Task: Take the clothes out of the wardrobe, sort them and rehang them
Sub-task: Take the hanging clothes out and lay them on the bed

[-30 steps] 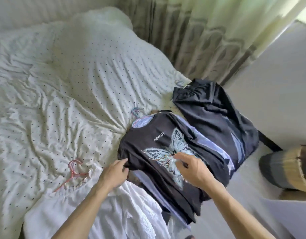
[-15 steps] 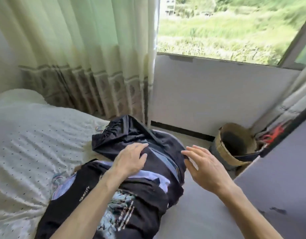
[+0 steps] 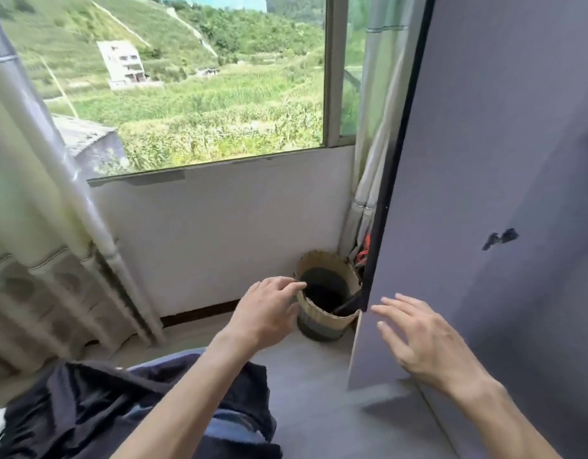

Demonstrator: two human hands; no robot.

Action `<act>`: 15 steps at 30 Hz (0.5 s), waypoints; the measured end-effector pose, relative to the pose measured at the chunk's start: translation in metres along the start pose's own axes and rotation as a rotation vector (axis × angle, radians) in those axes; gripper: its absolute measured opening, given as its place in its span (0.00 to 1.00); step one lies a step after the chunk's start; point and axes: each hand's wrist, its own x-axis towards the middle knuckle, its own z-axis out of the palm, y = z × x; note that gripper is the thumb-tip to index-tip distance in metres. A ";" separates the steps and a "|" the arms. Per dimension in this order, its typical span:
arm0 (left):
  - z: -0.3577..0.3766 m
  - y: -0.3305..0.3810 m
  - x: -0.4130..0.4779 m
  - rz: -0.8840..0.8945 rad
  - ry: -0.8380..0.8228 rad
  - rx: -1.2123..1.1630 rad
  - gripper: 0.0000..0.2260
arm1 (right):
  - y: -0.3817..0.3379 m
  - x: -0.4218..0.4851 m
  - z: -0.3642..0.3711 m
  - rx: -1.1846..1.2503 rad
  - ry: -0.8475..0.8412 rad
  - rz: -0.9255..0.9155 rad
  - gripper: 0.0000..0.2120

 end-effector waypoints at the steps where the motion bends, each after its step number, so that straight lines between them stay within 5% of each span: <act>1: -0.003 0.009 0.021 0.056 -0.012 -0.003 0.21 | 0.012 0.002 -0.005 -0.014 0.018 0.053 0.18; 15: 0.004 0.210 0.226 0.822 -0.076 -0.070 0.21 | 0.122 -0.062 -0.090 -0.191 0.339 0.727 0.20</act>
